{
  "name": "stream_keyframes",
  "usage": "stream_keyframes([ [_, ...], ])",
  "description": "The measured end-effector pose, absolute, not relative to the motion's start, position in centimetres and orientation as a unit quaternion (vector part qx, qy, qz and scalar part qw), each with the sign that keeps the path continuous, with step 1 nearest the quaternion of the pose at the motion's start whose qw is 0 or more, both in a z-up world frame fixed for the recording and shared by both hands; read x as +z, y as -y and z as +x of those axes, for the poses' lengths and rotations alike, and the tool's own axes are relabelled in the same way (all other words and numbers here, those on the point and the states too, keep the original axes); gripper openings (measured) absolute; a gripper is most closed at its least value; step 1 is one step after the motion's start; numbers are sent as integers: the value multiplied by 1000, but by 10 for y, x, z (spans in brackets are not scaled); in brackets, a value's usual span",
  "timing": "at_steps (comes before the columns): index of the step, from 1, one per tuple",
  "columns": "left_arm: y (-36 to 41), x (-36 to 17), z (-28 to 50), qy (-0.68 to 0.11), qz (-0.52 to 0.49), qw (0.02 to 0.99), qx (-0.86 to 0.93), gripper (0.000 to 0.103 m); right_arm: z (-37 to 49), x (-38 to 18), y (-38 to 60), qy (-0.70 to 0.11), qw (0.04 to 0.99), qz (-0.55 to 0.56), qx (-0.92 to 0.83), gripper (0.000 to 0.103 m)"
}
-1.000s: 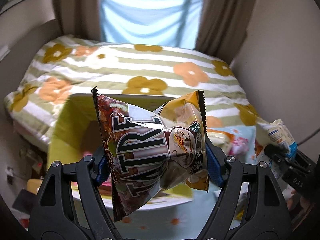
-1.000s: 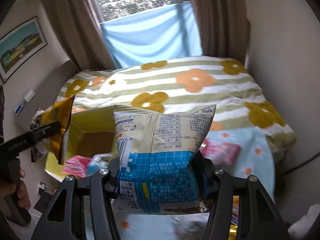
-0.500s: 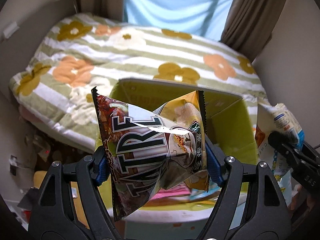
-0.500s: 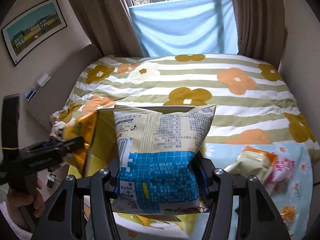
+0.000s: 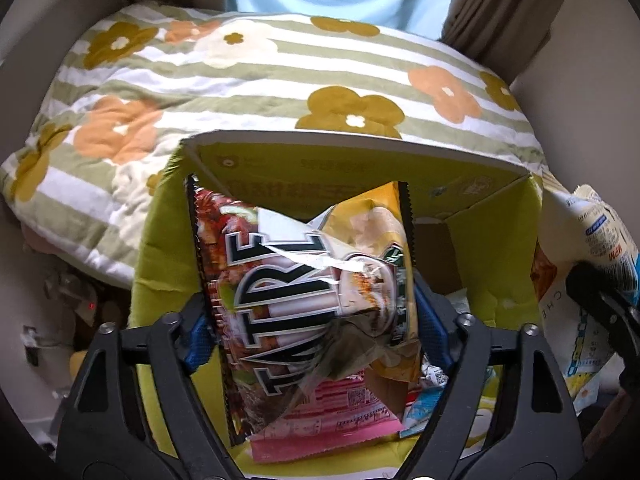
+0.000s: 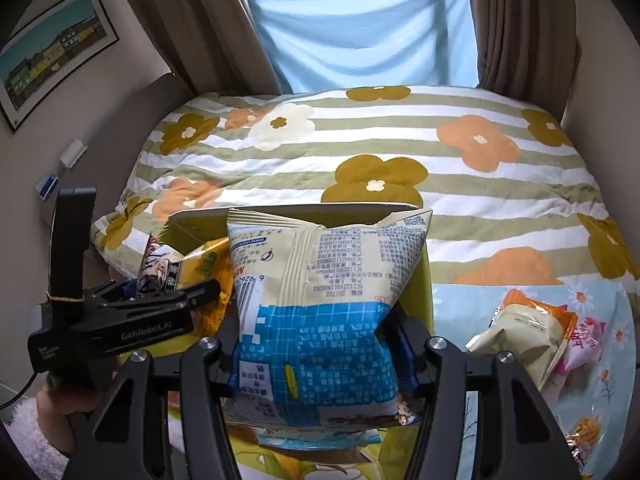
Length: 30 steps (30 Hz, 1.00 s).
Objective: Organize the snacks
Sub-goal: 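Carry both bags over the yellow box and open both grippers to drop them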
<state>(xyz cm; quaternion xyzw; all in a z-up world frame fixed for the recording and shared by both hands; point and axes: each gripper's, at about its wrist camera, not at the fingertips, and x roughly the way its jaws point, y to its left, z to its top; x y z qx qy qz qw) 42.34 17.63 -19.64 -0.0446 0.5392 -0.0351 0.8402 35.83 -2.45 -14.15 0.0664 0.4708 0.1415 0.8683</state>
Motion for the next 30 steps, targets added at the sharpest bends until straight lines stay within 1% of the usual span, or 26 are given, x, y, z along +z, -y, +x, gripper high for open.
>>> stream_keyframes([
  [1,-175,-197,424,-538,-37,841,-33,96,359,-143,23,-472,868,66,142,53],
  [2,-173,-198,424,-536,-23,844,-27,102,360,-145,23,-474,867,65,142,53],
  [3,-173,-198,422,-534,-12,845,-24,103,360,-146,23,-476,865,64,144,53],
  [5,-172,-199,417,-536,-7,844,-25,103,361,-149,22,-481,862,64,147,53],
  [15,-185,-198,375,-537,-64,840,-43,103,365,-164,10,-501,849,48,159,53],
  [24,-196,-191,366,-527,-72,846,-26,103,385,-178,-9,-507,844,26,172,54],
  [25,-197,-191,366,-527,-73,847,-24,103,387,-181,-9,-511,841,34,174,61],
  [26,-197,-191,365,-526,-75,847,-23,103,389,-182,-7,-512,841,41,172,80],
  [27,-198,-190,364,-527,-78,846,-22,103,389,-182,-5,-509,842,50,172,93],
  [28,-199,-190,364,-527,-80,846,-23,103,388,-181,-4,-503,844,58,179,103],
  [30,-200,-188,361,-528,-85,844,-21,103,380,-176,-1,-490,849,64,189,103],
])
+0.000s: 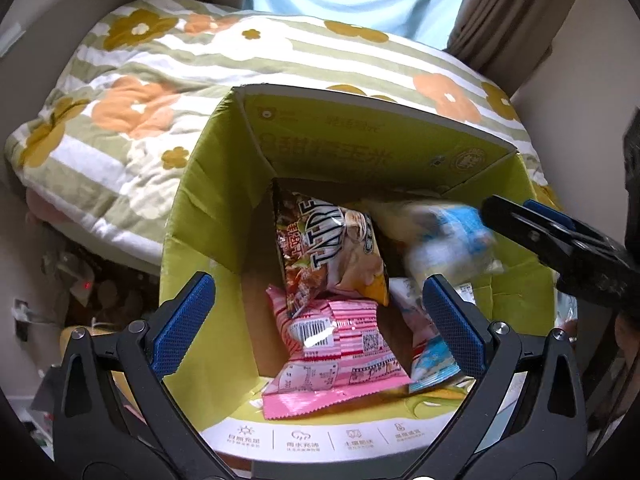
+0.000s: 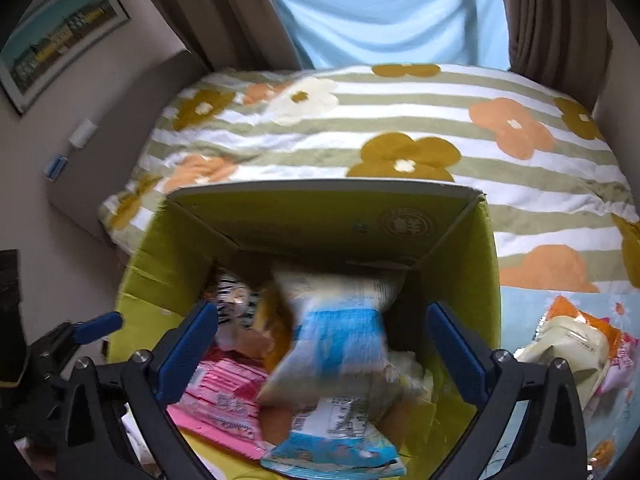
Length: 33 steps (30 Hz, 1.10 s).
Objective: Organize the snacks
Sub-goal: 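Carry both bags over the yellow box and open both grippers to drop them, then move both grippers back from the box to the remaining snacks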
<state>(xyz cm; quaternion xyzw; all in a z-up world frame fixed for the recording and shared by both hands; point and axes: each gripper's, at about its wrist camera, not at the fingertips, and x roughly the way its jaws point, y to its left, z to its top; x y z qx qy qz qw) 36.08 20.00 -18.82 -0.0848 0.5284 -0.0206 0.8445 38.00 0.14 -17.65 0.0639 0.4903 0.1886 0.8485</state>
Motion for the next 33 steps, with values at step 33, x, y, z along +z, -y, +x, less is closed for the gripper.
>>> stream_keyframes([
  [33,-128,-114,316,-460,-48,877,-132,103,263,-80,79,-417,905,58,59,103],
])
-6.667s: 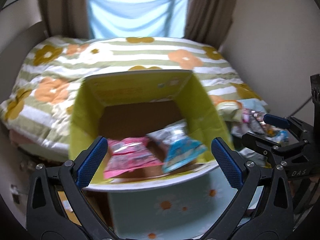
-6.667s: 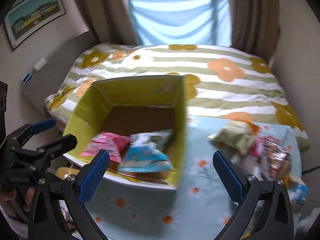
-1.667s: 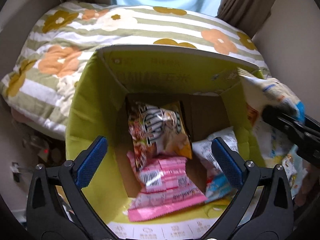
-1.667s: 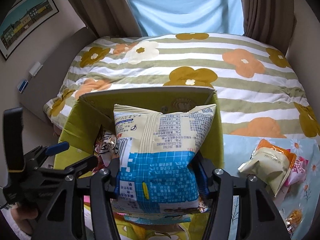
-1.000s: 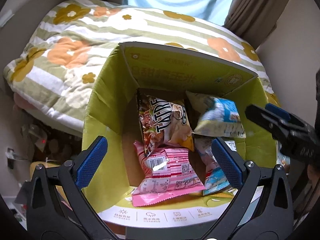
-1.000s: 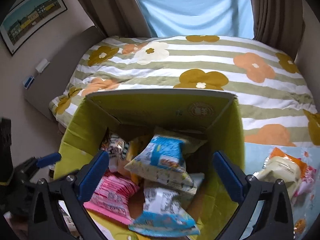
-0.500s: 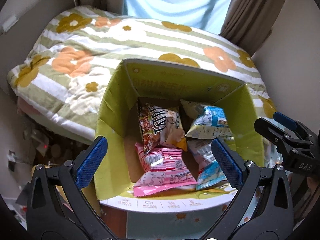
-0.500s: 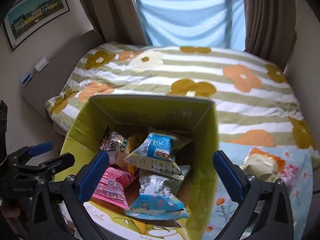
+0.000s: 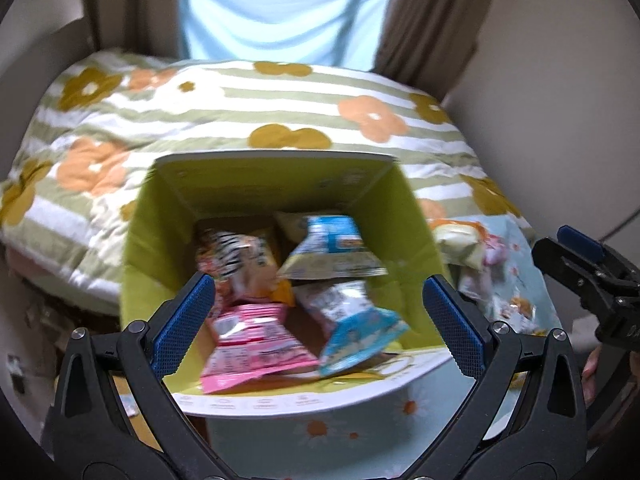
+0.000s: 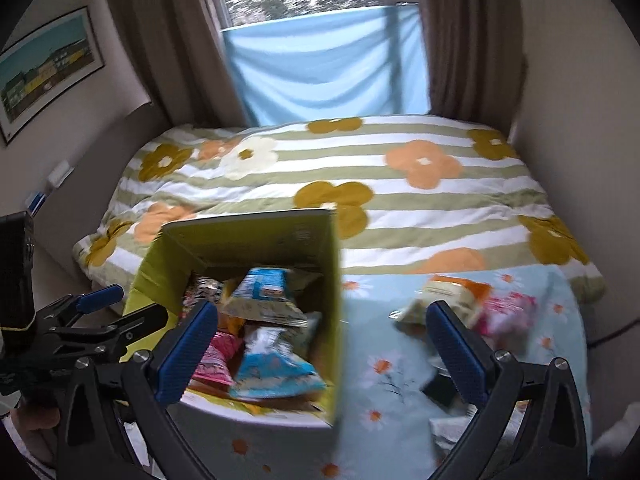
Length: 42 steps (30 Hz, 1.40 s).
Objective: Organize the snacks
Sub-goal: 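Move both grippers back from the box to the remaining snacks, then grasp the white corn-roll bag with left gripper while right grasps yellow waffle pack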
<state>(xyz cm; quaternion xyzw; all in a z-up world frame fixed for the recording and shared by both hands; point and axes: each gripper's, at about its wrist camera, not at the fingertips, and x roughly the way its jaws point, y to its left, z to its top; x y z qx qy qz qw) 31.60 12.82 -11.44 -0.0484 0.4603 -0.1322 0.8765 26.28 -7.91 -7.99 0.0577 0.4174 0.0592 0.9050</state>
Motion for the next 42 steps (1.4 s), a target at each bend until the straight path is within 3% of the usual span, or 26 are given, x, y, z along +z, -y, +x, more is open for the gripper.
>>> stream_keyframes([
  [10,-37,-86,278,-427,-4,883,-194,103,197,-63,170,-404,911,82,-8,103],
  [19,58,-98,253,-441,-2,855,-274,103,140,-84,257,-429,893,118,-64,103],
  [31,144,-174,244,-505,66,803,-309,103,95,-179,325,-487,841,191,-135,103],
  [42,205,-255,241,-551,161,734,-364,100,78,-251,325,-518,811,216,-166,103],
])
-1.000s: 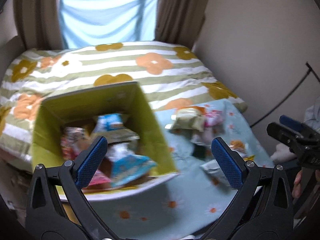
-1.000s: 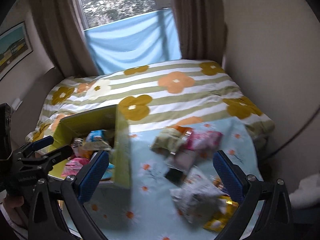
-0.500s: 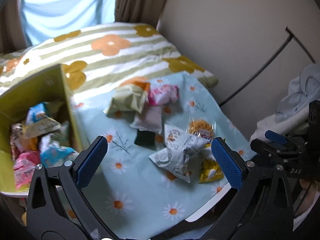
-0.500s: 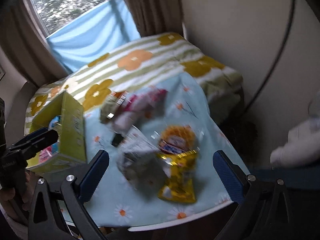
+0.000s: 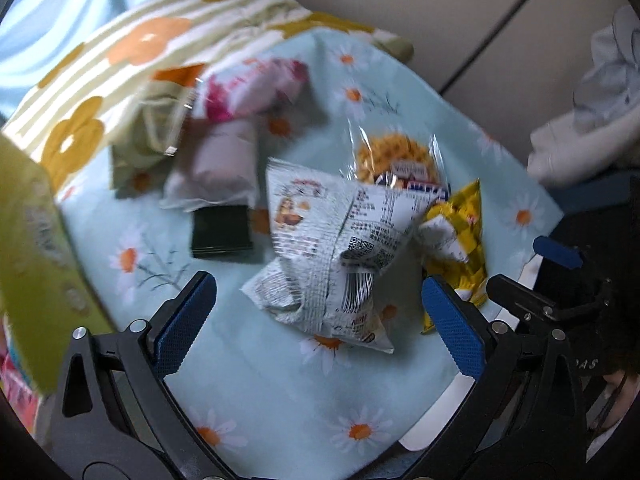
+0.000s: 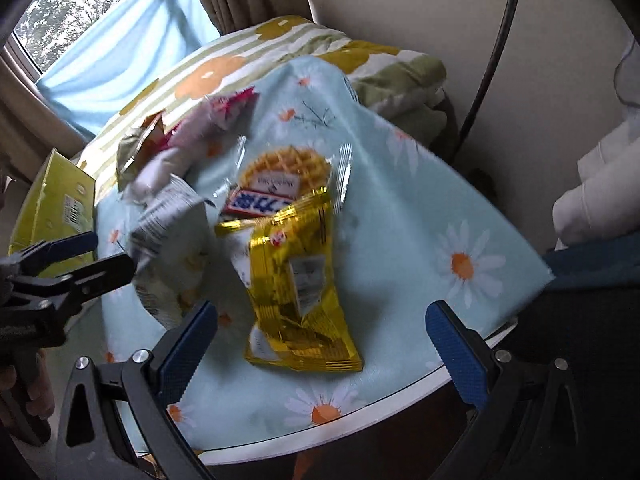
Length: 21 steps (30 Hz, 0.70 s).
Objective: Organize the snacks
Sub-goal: 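Grasp the white corn-roll bag with left gripper while right grasps yellow waffle pack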
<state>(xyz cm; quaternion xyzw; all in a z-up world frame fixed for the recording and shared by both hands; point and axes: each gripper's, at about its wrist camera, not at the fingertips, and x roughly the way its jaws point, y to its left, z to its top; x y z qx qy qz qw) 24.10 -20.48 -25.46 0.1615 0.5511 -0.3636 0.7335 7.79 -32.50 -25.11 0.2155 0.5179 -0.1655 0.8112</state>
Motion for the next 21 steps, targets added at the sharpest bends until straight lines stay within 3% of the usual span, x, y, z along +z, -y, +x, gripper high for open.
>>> stream_keyframes([
  [8,222,-294,253,-586,174,697,-374,87,84,-271,316,-529,807,190,-180,103],
  [10,226,-301,254,-587,183,694,-374,72,87,-278,317,-531,805,195,-180,103],
  [15,230,-302,256,-578,188,693,-387,66,96,-283,310,-533,809,176,-176,103],
  [21,233,-298,255,-570,189,693,-400,51,107,-291,303,-544,806,164,-165,78],
])
